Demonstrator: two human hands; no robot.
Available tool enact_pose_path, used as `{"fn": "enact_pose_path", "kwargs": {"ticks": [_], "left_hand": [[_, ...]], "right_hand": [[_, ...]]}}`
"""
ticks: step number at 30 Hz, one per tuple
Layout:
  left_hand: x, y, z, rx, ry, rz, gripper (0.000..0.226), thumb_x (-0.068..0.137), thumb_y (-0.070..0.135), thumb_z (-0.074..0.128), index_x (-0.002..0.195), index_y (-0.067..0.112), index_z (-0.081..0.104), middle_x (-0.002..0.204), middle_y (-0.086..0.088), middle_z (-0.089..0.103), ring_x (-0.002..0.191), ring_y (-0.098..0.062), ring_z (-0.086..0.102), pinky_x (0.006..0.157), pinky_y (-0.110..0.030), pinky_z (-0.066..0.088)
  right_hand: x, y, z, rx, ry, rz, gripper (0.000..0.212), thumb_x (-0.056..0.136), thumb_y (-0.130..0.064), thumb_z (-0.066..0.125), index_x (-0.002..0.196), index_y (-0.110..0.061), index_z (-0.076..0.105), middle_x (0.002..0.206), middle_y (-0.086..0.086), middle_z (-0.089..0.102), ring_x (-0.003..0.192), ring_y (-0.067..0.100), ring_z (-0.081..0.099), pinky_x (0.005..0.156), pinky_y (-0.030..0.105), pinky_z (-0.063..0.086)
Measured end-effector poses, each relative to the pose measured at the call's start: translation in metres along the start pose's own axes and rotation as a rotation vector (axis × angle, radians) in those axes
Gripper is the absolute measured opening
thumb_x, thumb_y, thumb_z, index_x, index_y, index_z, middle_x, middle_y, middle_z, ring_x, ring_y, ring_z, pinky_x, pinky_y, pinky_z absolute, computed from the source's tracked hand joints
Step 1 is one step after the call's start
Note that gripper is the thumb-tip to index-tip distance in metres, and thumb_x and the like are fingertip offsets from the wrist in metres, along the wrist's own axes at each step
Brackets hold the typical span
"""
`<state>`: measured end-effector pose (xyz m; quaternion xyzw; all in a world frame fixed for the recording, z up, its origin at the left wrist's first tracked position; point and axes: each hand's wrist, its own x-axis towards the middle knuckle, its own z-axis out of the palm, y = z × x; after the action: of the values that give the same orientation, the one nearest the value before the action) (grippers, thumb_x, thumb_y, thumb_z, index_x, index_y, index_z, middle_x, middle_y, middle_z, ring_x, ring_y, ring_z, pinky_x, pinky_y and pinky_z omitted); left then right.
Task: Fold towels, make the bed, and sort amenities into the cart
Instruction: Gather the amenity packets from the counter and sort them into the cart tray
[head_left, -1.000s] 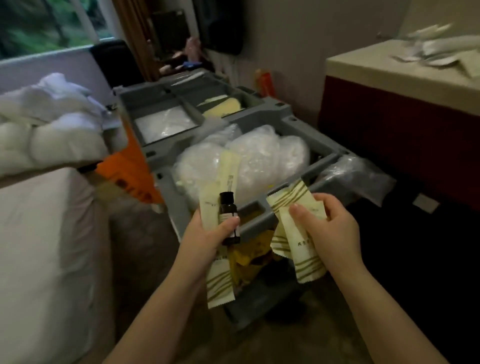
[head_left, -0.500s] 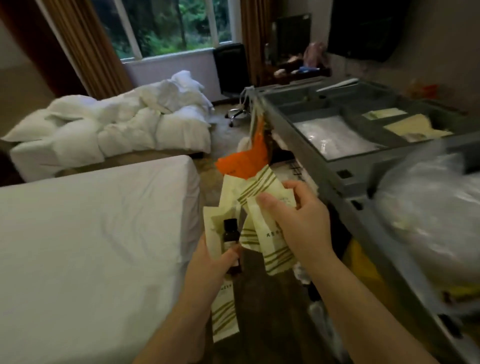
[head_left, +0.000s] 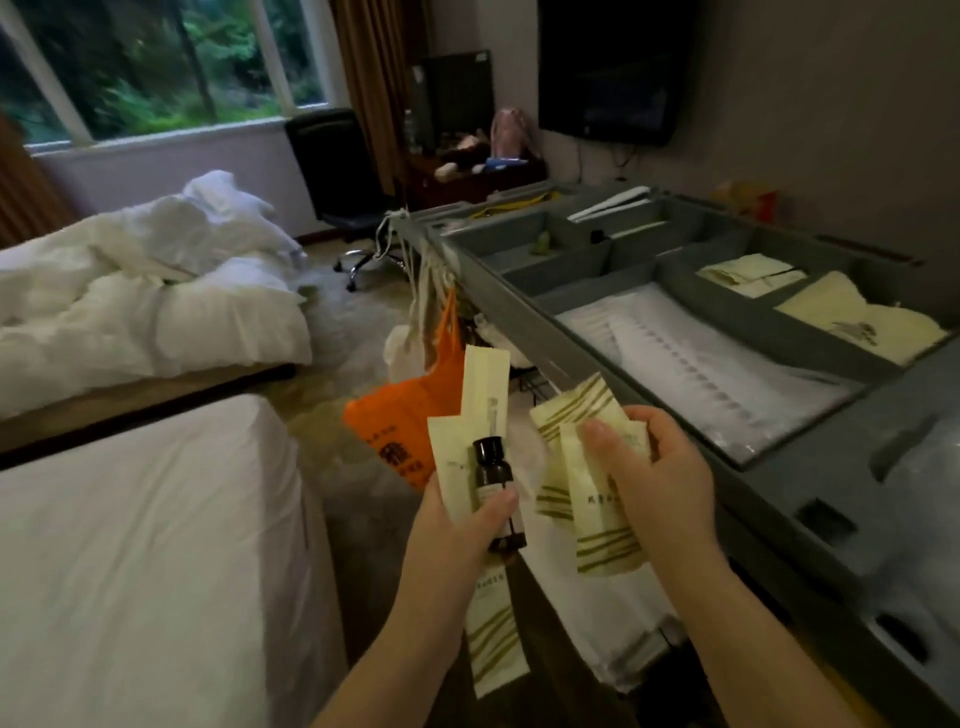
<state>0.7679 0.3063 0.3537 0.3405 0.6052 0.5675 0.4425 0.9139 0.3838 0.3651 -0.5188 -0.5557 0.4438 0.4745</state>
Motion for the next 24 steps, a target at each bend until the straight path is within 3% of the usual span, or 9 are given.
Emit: {"fn": "enact_pose_path", "kwargs": {"ticks": [3,6,8,10,13,15,19,24], "left_hand": [[0.071,0.014,-0.016,0.035,-0.002,-0.005,0.039,0.085,0.026,0.069,0.121,0.031,0.056,0.106,0.007,0.069,0.1,-0.015,0.066,0.089,-0.04,0.052],[0.14,0.043,-0.043,0.057,0.024,0.075,0.042,0.081,0.023,0.069,0.121,0.029,0.055,0.104,0.01,0.071,0.095,-0.008,0.067,0.081,-0.031,0.052],[0.185,0.059,-0.06,0.035,0.056,0.084,0.042,0.079,0.026,0.069,0.119,0.026,0.057,0.103,0.005,0.072,0.094,-0.013,0.069,0.081,-0.037,0.055],[0.228,0.066,-0.071,-0.001,0.074,0.058,0.038,0.082,0.025,0.068,0.118,0.024,0.058,0.103,-0.002,0.072,0.096,-0.022,0.069,0.086,-0.05,0.054],[0.297,0.072,-0.078,-0.061,0.067,0.045,0.034,0.086,0.018,0.065,0.119,0.026,0.057,0.099,-0.001,0.073,0.093,-0.023,0.07,0.081,-0.047,0.056],[0.347,0.078,-0.078,-0.061,0.007,0.086,0.029,0.089,0.018,0.063,0.116,0.027,0.06,0.096,0.002,0.073,0.089,-0.019,0.071,0.075,-0.041,0.056],[0.449,0.093,-0.069,0.028,-0.194,0.166,0.026,0.089,0.022,0.063,0.112,0.032,0.059,0.099,0.007,0.072,0.092,-0.012,0.069,0.075,-0.031,0.057],[0.545,0.123,-0.019,0.045,-0.519,0.105,0.039,0.088,0.022,0.063,0.126,0.028,0.052,0.11,0.006,0.069,0.103,-0.015,0.065,0.089,-0.045,0.053]], "right_hand": [[0.069,0.0,0.042,0.018,0.033,0.038,0.013,0.084,-0.038,0.066,0.092,-0.033,0.057,0.087,-0.01,0.066,0.079,0.007,0.064,0.061,0.022,0.048],[0.137,-0.027,0.1,-0.003,-0.001,-0.035,0.019,0.084,-0.041,0.065,0.098,-0.031,0.058,0.089,-0.012,0.064,0.081,0.005,0.062,0.064,0.025,0.051],[0.176,-0.051,0.135,-0.025,-0.018,-0.099,0.021,0.083,-0.044,0.065,0.099,-0.032,0.057,0.087,-0.013,0.064,0.078,0.002,0.062,0.066,0.026,0.054],[0.21,-0.068,0.163,-0.052,-0.035,-0.149,0.019,0.083,-0.044,0.065,0.096,-0.035,0.055,0.083,-0.014,0.063,0.075,-0.004,0.061,0.061,0.018,0.051],[0.257,-0.077,0.196,-0.098,-0.021,-0.178,0.016,0.083,-0.046,0.065,0.092,-0.037,0.054,0.081,-0.012,0.064,0.072,-0.004,0.061,0.06,0.021,0.052],[0.291,-0.074,0.213,-0.123,0.037,-0.179,0.02,0.083,-0.047,0.064,0.096,-0.036,0.055,0.083,-0.01,0.065,0.072,0.001,0.063,0.064,0.031,0.056],[0.358,-0.057,0.232,-0.152,0.215,-0.102,0.019,0.084,-0.046,0.063,0.097,-0.037,0.053,0.085,-0.013,0.064,0.073,0.001,0.061,0.061,0.026,0.053],[0.413,-0.056,0.237,-0.065,0.526,0.032,0.013,0.085,-0.043,0.063,0.093,-0.039,0.054,0.089,-0.013,0.065,0.08,0.003,0.063,0.068,0.029,0.055]]}}
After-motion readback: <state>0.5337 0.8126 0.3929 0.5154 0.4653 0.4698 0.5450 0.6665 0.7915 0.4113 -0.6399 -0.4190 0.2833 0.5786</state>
